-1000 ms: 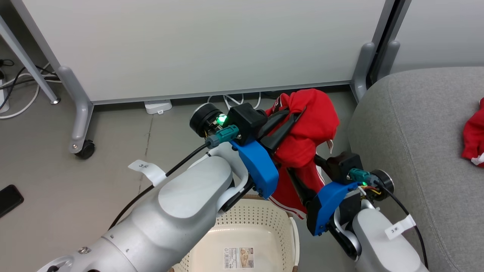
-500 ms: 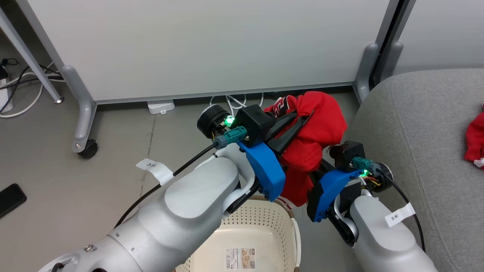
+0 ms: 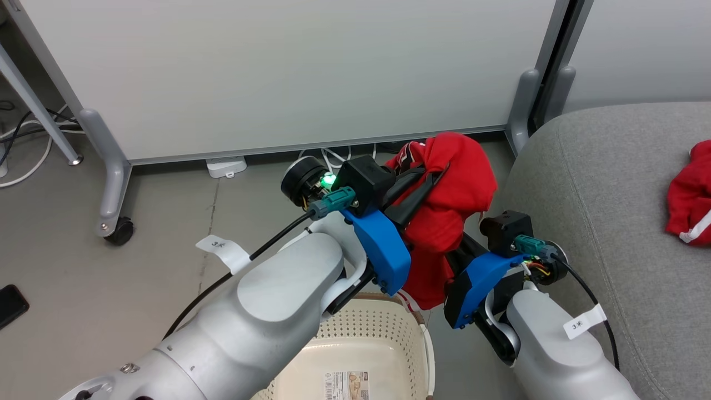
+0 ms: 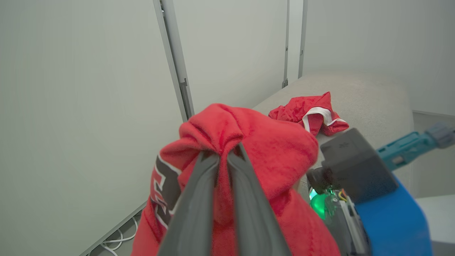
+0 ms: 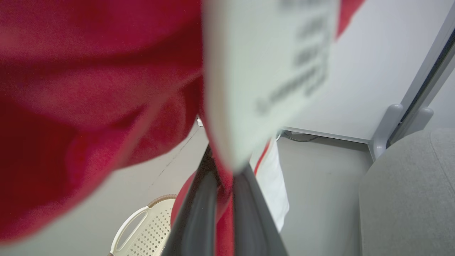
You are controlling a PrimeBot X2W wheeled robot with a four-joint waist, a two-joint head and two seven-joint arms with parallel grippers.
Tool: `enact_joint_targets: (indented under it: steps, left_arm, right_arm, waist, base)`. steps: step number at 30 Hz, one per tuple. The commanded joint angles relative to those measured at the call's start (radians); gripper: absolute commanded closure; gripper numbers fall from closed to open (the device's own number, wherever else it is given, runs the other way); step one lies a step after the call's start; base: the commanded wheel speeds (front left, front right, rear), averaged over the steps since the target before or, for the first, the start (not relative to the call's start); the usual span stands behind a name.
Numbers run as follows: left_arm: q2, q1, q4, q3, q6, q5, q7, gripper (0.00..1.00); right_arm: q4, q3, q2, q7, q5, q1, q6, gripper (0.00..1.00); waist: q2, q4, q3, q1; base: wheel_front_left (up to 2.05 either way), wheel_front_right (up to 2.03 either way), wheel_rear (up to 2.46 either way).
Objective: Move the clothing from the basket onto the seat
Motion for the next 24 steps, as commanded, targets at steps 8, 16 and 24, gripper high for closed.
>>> enact_joint_targets:
  steps: [8, 16, 24]
  left_arm:
    - [0.002, 0.023, 0.018, 0.024, -0.001, 0.028, -0.003, 0.00]
    - [0.026, 0.084, -0.030, 0.113, 0.008, 0.070, -0.003, 0.00]
    - [0.105, 0.278, -0.196, 0.303, 0.050, 0.153, -0.003, 0.00]
  right_arm:
    - [0.016, 0.023, -0.001, -0.019, 0.023, -0.021, 0.001, 1.00]
    - [0.013, 0.015, -0.001, -0.025, 0.031, -0.020, 0.001, 1.00]
    - [-0.047, -0.002, -0.001, -0.027, 0.036, 0.008, 0.001, 1.00]
  waist:
    - [0.0000, -0.006, -0.009, 0.0000]
    - [0.0000, -0.006, -0.016, 0.0000]
    - [0.0000, -0.019, -0.012, 0.0000]
  base:
    - [0.00, 0.00, 0.00]
    - [0.00, 0.00, 0.00]
    - [0.00, 0.00, 0.00]
